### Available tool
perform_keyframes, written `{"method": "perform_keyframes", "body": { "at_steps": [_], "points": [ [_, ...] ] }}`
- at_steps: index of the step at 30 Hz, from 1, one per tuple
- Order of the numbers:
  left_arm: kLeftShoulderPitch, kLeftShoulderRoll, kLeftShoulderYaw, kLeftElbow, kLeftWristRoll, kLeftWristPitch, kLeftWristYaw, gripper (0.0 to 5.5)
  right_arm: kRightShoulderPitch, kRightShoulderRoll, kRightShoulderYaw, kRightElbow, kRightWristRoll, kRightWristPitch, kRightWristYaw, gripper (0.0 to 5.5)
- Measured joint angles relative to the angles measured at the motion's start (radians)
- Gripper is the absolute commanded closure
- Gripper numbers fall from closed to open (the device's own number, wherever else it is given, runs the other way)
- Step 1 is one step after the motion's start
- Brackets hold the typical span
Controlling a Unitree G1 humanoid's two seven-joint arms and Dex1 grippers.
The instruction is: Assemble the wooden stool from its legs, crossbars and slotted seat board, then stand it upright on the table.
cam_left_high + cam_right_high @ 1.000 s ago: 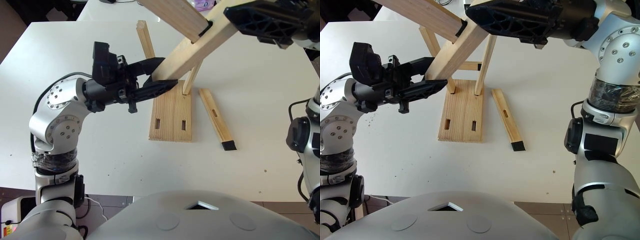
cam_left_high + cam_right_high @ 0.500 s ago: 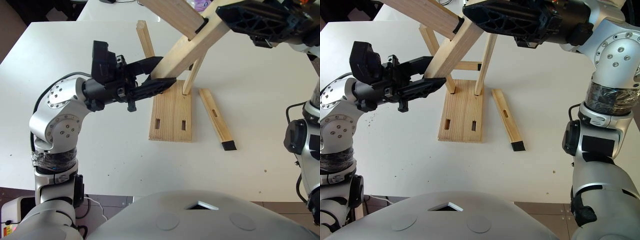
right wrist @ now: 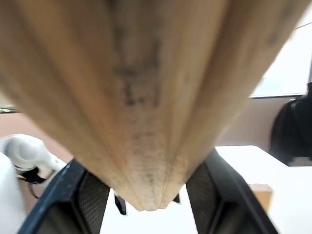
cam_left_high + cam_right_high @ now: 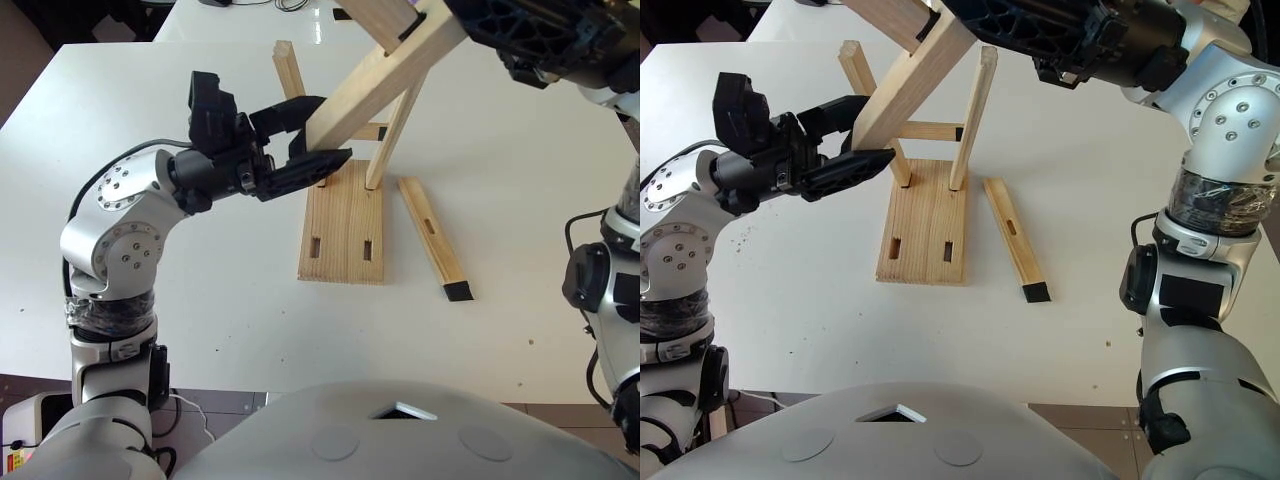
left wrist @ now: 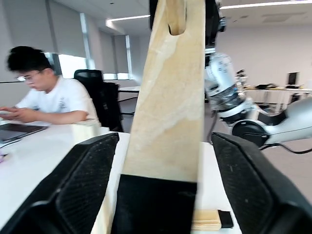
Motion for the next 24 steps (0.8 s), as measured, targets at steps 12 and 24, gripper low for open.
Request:
{"method": "perform_keyframes", "body": {
  "at_steps": [12,24],
  "points": [
    [0.258,-0.151,0.258,0.025,-0.032,-0.053,0.362,2.03,0.314,-0.13,0.01,-0.183,-0.113,-0.084,0.045,3.47],
    [0.223,-0.501,0.222,0.068,-0.002,-0.189,0.748,2.03,0.533,-0.151,0.12,-0.327,-0.237,-0.163,0.022,3.47]
  ]
}}
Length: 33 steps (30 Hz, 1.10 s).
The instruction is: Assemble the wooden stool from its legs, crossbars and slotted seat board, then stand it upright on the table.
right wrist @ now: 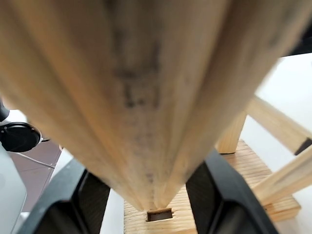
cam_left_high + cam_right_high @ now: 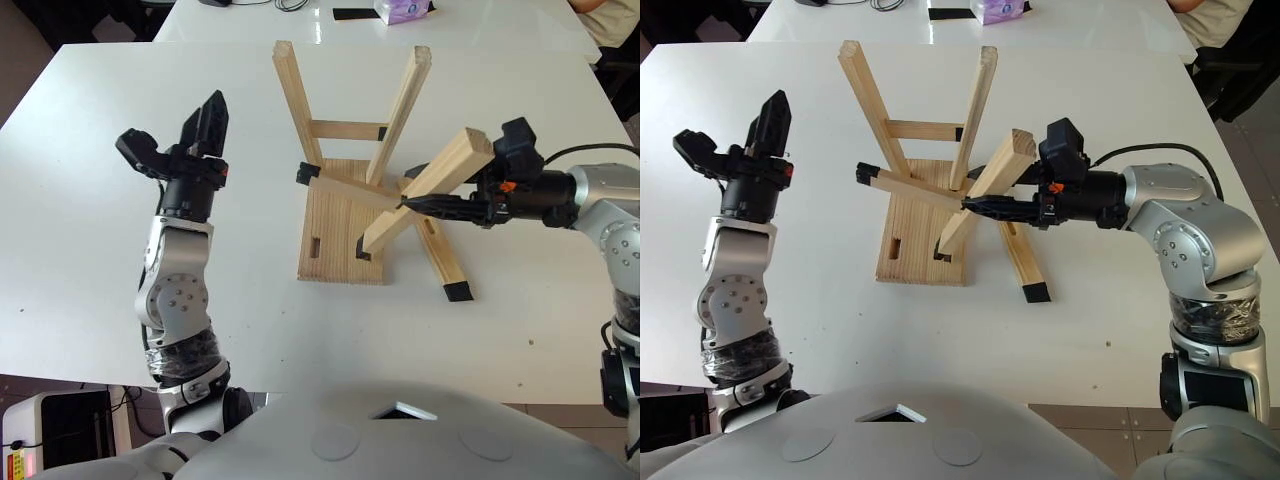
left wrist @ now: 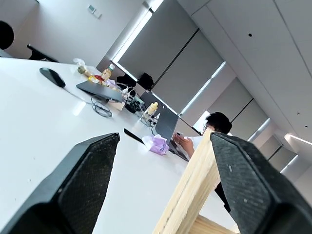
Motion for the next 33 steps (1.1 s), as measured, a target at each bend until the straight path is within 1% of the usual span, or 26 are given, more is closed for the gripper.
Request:
{"method": "perform_keyframes", "body": {
  "at_steps": [6,10,18,24,33],
  "points": [
    [0.027,0.019,0.019,0.0,0.008,-0.002,0.01,2.03,-0.003,-0.002,0.039,0.002,-0.033,-0.033,0.006,3.47],
    [0.038,0.019,0.0,-0.005,0.013,-0.002,0.009,2.03,-0.005,-0.011,0.044,0.007,-0.048,-0.052,0.024,3.47],
    [0.062,0.012,-0.021,-0.016,0.032,-0.018,0.007,2.03,-0.046,-0.075,0.044,0.054,-0.078,-0.078,0.071,3.47],
    [0.082,-0.01,-0.046,-0.016,0.052,-0.036,0.007,2.03,-0.05,-0.078,0.048,0.057,-0.079,-0.078,0.076,3.47],
    [0.087,-0.015,-0.053,-0.016,0.06,-0.057,0.007,2.03,-0.047,-0.083,0.055,0.04,-0.072,-0.077,0.078,3.47]
  ]
}}
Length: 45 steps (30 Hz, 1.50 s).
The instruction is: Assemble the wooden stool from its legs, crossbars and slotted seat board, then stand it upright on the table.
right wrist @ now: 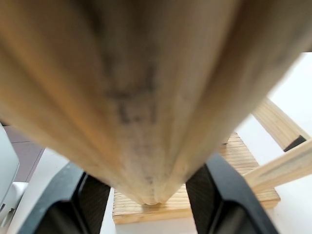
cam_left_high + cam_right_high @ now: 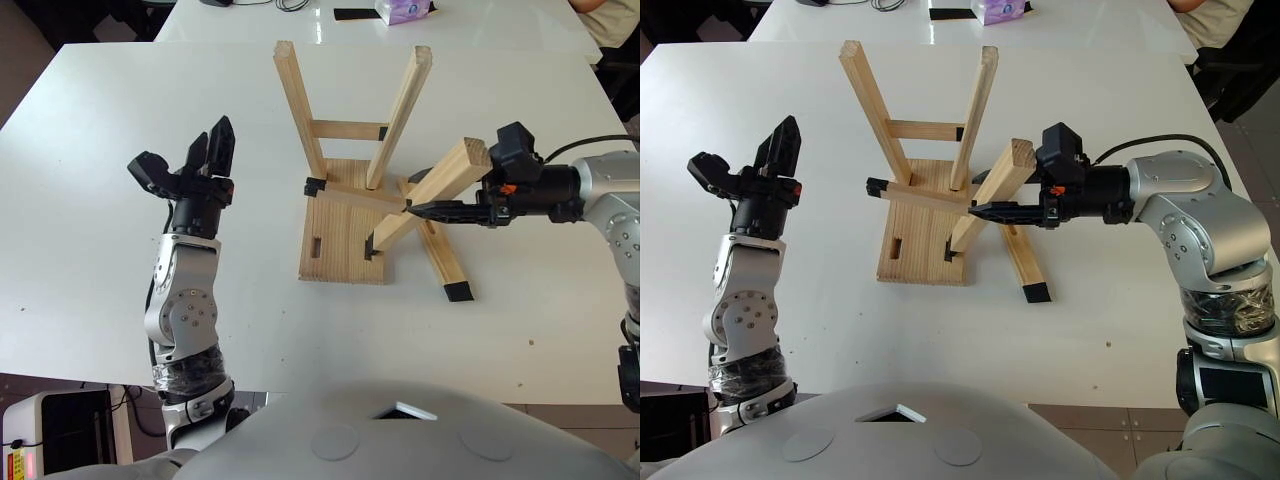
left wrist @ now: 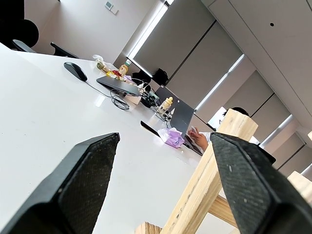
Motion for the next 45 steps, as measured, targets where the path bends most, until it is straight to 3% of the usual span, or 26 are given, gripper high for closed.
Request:
{"method": "perform_keyframes", "body": {
  "at_steps": [19,40,45],
  "points": [
    [0.016,-0.015,-0.026,0.01,0.031,-0.024,-0.004,2.03,-0.019,0.007,0.047,0.052,-0.023,-0.042,0.006,3.48],
    [0.024,-0.049,-0.084,0.049,0.084,-0.069,-0.031,2.03,-0.023,0.013,0.259,0.005,-0.174,-0.212,-0.069,3.49],
    [0.02,-0.046,-0.075,0.066,0.09,-0.081,-0.033,2.03,-0.01,0.05,0.285,0.097,-0.211,-0.172,-0.089,2.68]
  ]
}}
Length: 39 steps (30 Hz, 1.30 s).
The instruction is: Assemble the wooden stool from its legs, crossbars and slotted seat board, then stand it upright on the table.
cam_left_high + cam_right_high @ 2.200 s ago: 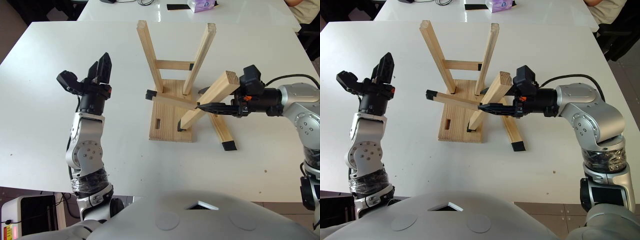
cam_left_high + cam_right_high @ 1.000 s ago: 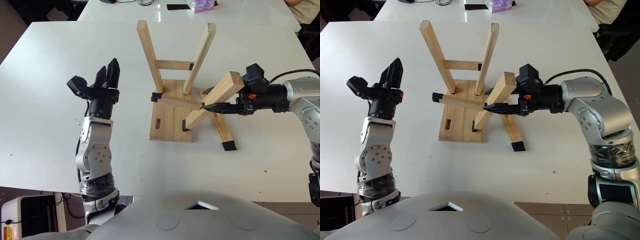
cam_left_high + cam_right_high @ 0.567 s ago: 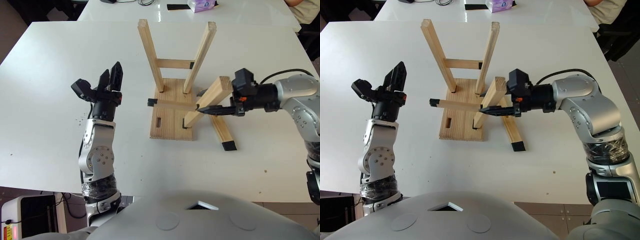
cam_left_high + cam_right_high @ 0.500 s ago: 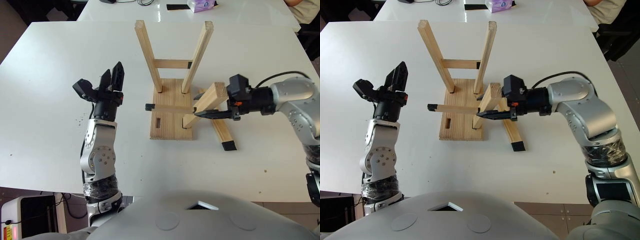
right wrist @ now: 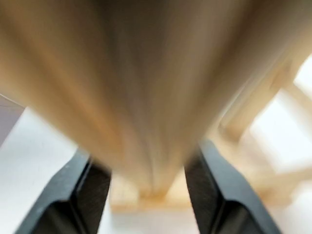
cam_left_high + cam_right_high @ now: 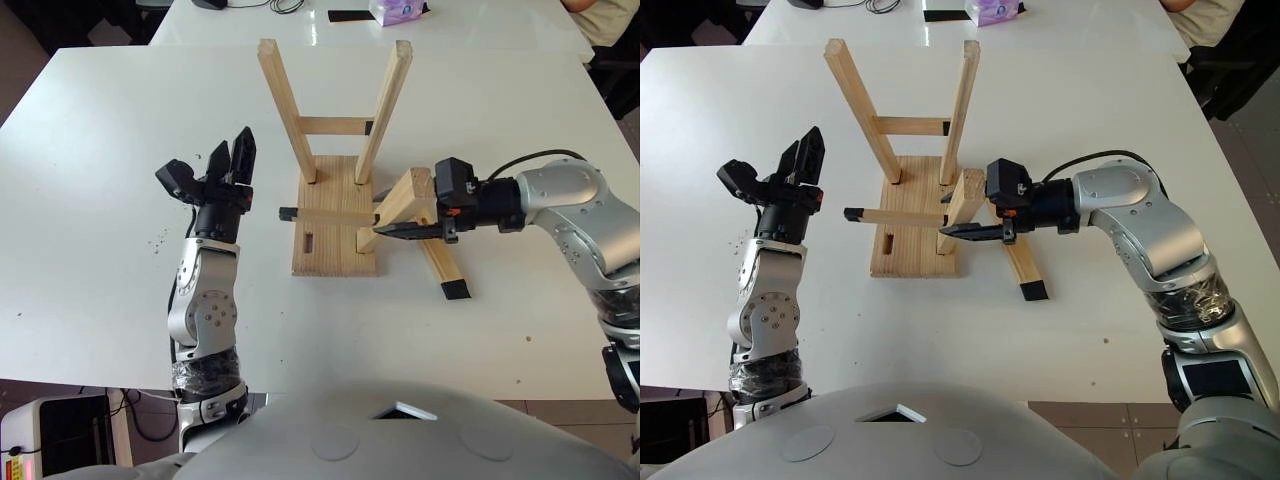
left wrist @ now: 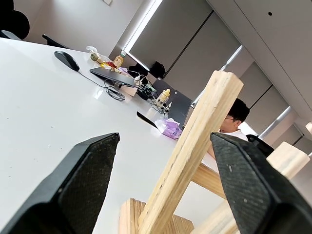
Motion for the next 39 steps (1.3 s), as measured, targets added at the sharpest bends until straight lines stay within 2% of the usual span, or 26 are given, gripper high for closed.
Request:
{"method": "perform_keyframes", "body": {
  "at_steps": [5,9,13,15,22,28,39],
  "points": [
    [-0.005,0.004,0.016,0.017,0.004,-0.008,-0.009,2.03,-0.014,0.017,-0.091,-0.023,0.069,0.062,-0.005,2.55],
    [-0.023,0.017,0.049,0.045,0.004,-0.014,-0.012,2.03,0.002,-0.035,-0.167,-0.03,0.08,0.075,0.006,2.55],
    [-0.007,0.02,0.085,0.054,0.005,-0.033,-0.012,2.03,0.144,-0.126,-0.171,0.032,-0.041,0.06,-0.021,2.55],
    [0.012,0.017,0.093,0.062,0.013,-0.042,-0.011,2.03,0.22,-0.123,-0.166,0.043,-0.081,0.066,-0.072,2.55],
    [0.063,-0.003,0.092,0.063,0.034,-0.057,-0.01,2.03,0.305,-0.02,-0.227,-0.059,-0.097,0.165,-0.305,2.55],
    [0.101,-0.007,0.11,0.053,0.044,-0.073,0.01,2.03,0.367,0.086,-0.272,-0.17,-0.109,0.333,-0.528,2.55],
    [0.15,-0.04,0.078,0.04,0.077,-0.093,0.026,2.03,0.417,0.193,-0.244,-0.281,-0.111,0.528,-0.691,2.55]
  ]
}}
